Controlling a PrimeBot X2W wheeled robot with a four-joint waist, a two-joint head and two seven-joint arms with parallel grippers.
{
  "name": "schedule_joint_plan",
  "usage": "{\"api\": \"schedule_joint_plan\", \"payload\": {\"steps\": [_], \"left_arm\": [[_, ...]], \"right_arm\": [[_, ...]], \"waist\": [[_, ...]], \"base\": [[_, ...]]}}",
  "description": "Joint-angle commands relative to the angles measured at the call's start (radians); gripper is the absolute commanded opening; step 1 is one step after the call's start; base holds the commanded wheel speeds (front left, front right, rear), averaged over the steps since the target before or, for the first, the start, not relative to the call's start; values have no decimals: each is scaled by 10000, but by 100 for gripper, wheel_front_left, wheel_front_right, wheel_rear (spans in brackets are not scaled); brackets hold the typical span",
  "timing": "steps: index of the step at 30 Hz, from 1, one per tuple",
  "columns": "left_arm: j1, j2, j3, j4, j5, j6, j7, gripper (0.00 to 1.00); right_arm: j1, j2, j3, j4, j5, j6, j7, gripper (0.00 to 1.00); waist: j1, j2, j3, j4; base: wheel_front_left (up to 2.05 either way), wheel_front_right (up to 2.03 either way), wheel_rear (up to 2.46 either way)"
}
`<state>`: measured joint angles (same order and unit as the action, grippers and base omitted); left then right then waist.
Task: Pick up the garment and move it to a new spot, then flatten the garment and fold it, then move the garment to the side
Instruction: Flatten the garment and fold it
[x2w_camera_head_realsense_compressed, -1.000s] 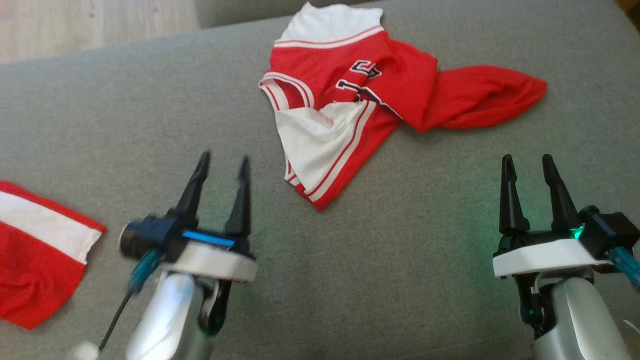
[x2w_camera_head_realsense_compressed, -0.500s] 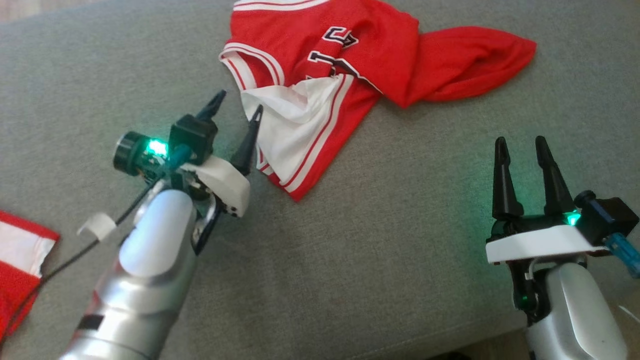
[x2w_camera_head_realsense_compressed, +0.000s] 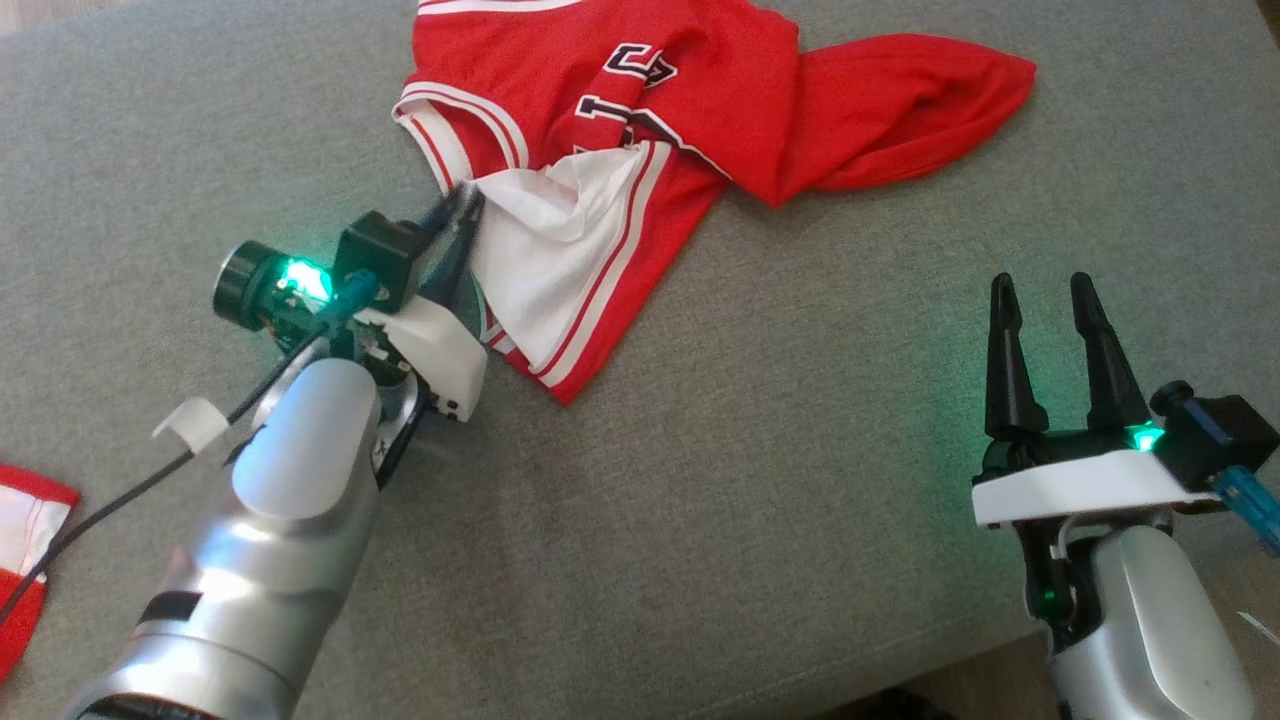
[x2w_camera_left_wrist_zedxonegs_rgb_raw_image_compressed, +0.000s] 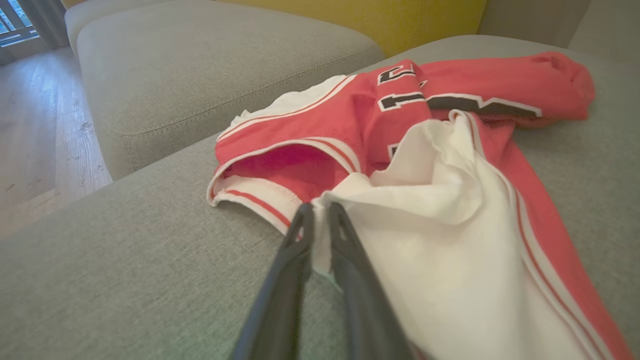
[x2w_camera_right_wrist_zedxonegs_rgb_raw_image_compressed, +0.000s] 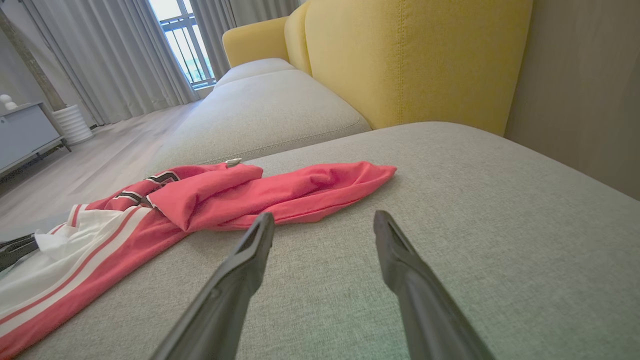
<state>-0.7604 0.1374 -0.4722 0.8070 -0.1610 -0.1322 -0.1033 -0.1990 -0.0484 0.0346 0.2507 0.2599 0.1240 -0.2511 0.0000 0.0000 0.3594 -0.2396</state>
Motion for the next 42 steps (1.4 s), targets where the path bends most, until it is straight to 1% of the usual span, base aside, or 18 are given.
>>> {"api": "schedule_joint_plan", "payload": {"steps": [1,4,7,13,16,18,20,21,23,27,30,35,42], "left_arm": [[-429,208,97,-210,-108,21,-164,0],[-447,192,-162,-147,-274,19,-399,0],[-503,256,-218,-140,-404,18,-719,0],[-888,693,-30,-651,-403,97,-1390,0],[-1115,976,195,-1335,-356,214,-1542,0],[-1208,1125,389,-2024,-344,287,-1572,0],[-1193,1287,536,-2935,-258,305,-1578,0],[-1193,1287,536,-2935,-258,305,-1578,0],[-1052,1461,603,-3712,-129,308,-1581,0],[-449,1790,409,-4823,60,223,-1582,0],[201,2170,-5,-5301,215,145,-1583,0],[1546,2892,-839,-5769,229,64,-1553,0],[3615,3774,-1885,-6045,-63,32,-1207,0]], "right_arm": [[-219,-19,205,-264,56,67,-107,100],[-215,-18,165,-201,40,67,-107,100],[-206,-18,145,-119,-20,67,-107,100],[-225,-18,154,45,-104,67,-107,100],[-186,-18,152,169,-134,67,-107,100],[-133,-18,118,253,-137,67,-107,100],[-77,-18,97,331,-117,67,-107,100],[-77,-18,97,331,-117,67,-107,100],[-13,-18,65,407,-96,67,-107,100],[83,-18,94,569,-79,67,-107,100],[134,-18,45,658,-70,67,-107,100],[201,-18,-11,813,-91,67,-107,100],[287,-18,-135,1022,-116,67,-107,100]], "waist": [[0,0,-27,4],[0,0,-128,48],[0,0,-276,136],[0,0,-705,341],[0,0,-990,460],[0,0,-1183,575],[0,0,-1371,716],[0,0,-1371,716],[0,0,-1547,885],[0,0,-1885,1246],[0,0,-2071,1547],[0,0,-2246,2041],[0,0,-2458,2478]], "base": [[0,0,0],[0,0,0],[0,0,0],[0,0,0],[0,0,0],[0,0,0],[0,0,0],[0,0,0],[0,0,0],[0,0,0],[0,0,0],[0,0,0],[0,0,0]]}}
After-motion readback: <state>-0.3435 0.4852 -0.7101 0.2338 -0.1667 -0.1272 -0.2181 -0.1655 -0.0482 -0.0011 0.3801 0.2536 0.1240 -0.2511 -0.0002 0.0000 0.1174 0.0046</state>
